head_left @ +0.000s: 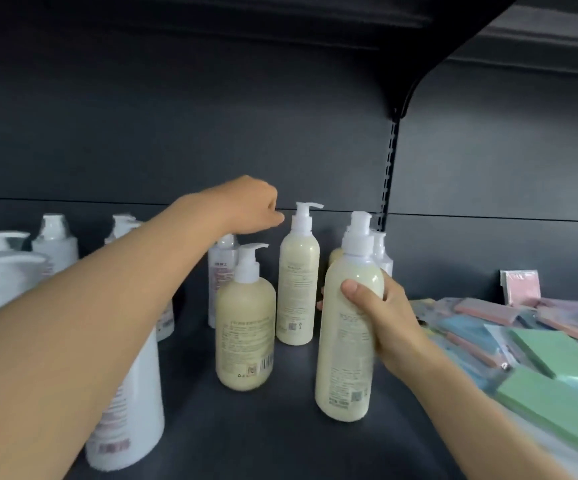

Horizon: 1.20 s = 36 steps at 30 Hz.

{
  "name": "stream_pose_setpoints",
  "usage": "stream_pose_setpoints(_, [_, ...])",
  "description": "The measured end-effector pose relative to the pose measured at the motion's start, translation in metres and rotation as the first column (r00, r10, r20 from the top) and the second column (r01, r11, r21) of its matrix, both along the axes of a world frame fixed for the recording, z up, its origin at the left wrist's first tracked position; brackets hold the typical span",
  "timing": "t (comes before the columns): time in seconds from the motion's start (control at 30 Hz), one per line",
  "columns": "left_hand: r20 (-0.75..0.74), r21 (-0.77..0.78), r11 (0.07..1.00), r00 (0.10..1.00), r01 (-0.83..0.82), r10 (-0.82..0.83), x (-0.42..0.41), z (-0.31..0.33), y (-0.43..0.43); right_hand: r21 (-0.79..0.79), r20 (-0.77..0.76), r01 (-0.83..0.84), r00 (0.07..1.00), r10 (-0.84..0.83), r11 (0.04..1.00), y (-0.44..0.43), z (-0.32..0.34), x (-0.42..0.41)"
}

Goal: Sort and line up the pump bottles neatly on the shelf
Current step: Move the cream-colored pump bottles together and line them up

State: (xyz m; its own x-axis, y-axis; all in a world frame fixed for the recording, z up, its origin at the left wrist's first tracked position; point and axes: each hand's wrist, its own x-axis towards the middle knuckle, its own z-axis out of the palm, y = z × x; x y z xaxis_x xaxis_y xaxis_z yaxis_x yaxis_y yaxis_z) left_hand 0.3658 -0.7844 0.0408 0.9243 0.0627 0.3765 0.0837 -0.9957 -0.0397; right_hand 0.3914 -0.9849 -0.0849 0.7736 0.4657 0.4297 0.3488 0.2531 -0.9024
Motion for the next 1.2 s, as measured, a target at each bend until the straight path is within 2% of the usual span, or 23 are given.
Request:
stream_pose_setpoints(0.17, [0.113, -0.147, 0.989, 0.993, -0.018, 0.035, 0.001, -0.013, -0.026, 0.021, 0.002, 0.036, 0.999, -0.036, 0.999, -0.01, 0.004, 0.007])
stream_pose_setpoints(0.27, [0.23, -0.246, 0.969, 0.97, -0.018, 0.076, 0.007, -0.022, -0.041, 0.009, 0.017, 0.072, 0.997, -0.073, 0.997, -0.025, 0.009, 0.014])
stream_pose_setpoints(0.5, [0.411, -0.553, 0.833, 0.874, 0.014, 0.258, 0.035, -0.064, -0.08, 0.022, 0.02, 0.085, 0.996, -0.085, 0.996, -0.052, 0.028, 0.03])
stream_pose_setpoints(0.63, [0.383, -0.718, 0.693, 0.866, 0.06, 0.322, 0.054, -0.084, -0.081, 0.028, 0.031, 0.058, 0.998, -0.059, 0.998, -0.051, 0.028, 0.032])
stream_pose_setpoints(0.73, [0.341, -0.843, 0.526, 0.866, 0.11, 0.365, 0.063, -0.101, -0.075, 0.031, 0.018, 0.067, 0.998, -0.068, 0.997, -0.05, 0.026, 0.038])
stream_pose_setpoints(0.8, [0.352, -0.872, 0.464, 0.859, 0.157, 0.372, 0.065, -0.11, -0.072, 0.028, 0.002, 0.079, 0.997, -0.079, 0.997, -0.048, 0.023, 0.041])
stream_pose_setpoints(0.93, [0.393, -0.887, 0.399, 0.834, 0.233, 0.387, 0.067, -0.118, -0.071, 0.029, -0.021, 0.092, 0.996, -0.091, 0.995, -0.044, 0.02, 0.044])
stream_pose_setpoints(1.2, [0.428, -0.871, 0.41, 0.829, 0.272, 0.36, 0.061, -0.117, -0.077, 0.032, -0.034, 0.155, 0.988, -0.154, 0.987, -0.047, 0.023, 0.039])
